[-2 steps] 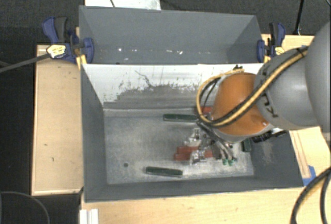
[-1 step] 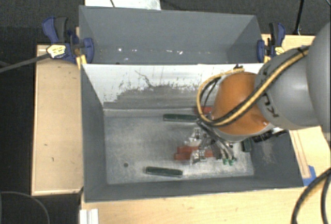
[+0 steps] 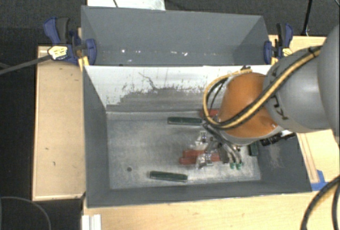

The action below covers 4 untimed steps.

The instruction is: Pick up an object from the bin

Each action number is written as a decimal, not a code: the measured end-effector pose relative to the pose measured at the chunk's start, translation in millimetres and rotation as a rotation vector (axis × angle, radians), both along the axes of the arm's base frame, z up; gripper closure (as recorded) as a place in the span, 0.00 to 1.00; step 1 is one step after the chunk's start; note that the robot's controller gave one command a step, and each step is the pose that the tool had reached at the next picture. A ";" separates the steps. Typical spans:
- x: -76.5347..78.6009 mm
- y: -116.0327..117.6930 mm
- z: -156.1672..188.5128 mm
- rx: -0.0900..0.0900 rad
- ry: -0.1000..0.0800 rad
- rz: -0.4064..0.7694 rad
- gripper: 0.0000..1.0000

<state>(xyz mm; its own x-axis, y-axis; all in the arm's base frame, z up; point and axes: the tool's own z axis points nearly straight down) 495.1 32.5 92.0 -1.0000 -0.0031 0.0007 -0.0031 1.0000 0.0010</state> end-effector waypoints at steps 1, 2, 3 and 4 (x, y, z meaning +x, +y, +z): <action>0.2 0.0 9.7 0.000 -0.001 0.001 1.00; 0.8 0.1 17.1 0.000 -0.004 0.002 1.00; 0.8 0.1 21.5 0.000 -0.004 0.002 1.00; 0.2 0.0 27.3 0.000 -0.001 0.003 1.00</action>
Offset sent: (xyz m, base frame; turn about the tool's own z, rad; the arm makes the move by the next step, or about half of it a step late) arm -0.0001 0.0000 0.0135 0.0000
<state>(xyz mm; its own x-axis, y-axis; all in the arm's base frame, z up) 495.3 32.5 119.2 -1.0000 -0.0058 -0.0001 -0.0058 1.0000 0.0009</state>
